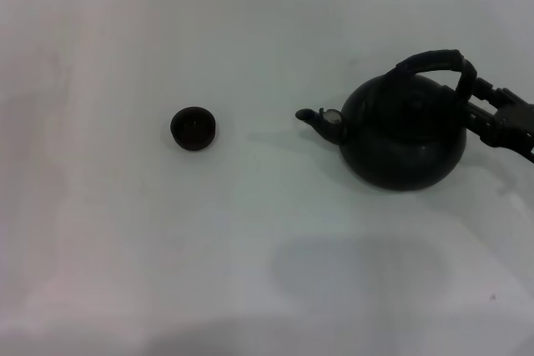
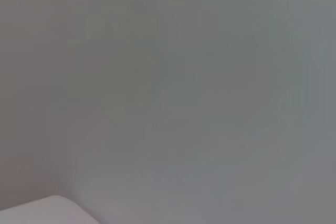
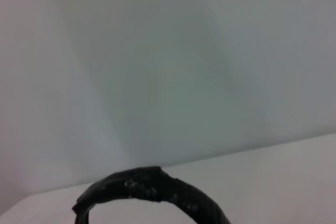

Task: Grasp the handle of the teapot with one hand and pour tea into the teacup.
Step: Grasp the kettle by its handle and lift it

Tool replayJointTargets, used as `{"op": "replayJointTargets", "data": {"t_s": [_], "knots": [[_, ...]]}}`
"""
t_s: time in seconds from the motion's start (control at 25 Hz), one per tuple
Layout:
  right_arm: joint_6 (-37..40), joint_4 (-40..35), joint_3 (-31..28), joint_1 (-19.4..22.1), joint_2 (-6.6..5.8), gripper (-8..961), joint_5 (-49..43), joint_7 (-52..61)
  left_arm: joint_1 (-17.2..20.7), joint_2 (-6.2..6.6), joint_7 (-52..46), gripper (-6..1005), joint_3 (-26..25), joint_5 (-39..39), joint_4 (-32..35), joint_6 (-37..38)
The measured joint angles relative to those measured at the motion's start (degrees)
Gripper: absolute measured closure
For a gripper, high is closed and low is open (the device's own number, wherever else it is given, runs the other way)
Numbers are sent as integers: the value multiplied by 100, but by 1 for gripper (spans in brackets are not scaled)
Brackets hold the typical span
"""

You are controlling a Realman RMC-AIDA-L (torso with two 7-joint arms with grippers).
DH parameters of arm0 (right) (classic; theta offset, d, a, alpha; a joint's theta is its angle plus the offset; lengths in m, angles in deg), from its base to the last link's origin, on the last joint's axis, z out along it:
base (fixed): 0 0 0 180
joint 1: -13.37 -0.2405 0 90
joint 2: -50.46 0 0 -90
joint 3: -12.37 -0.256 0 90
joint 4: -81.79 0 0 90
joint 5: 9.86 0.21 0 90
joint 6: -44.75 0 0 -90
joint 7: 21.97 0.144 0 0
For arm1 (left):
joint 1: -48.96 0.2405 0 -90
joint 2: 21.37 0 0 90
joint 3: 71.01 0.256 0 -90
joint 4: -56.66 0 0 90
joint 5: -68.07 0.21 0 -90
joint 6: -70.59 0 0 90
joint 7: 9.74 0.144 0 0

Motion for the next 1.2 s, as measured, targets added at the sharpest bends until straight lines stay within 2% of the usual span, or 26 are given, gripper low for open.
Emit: {"op": "replayJointTargets", "data": {"t_s": [0.36, 0.64, 0.84, 1.2], "knots": [[-173, 7, -9, -78, -21, 222, 38, 60, -2, -3, -7, 122, -19, 0, 0, 2], [39, 154, -165, -88, -72, 250, 27, 189, -35, 3, -8, 122, -29, -1, 0, 31], [72, 157, -169, -111, -56, 436, 17, 151, -48, 14, -8, 123, -35, -6, 15, 34], [139, 157, -148, -190, -48, 544, 9, 226, -7, 16, -7, 122, -43, -9, 40, 38]]}}
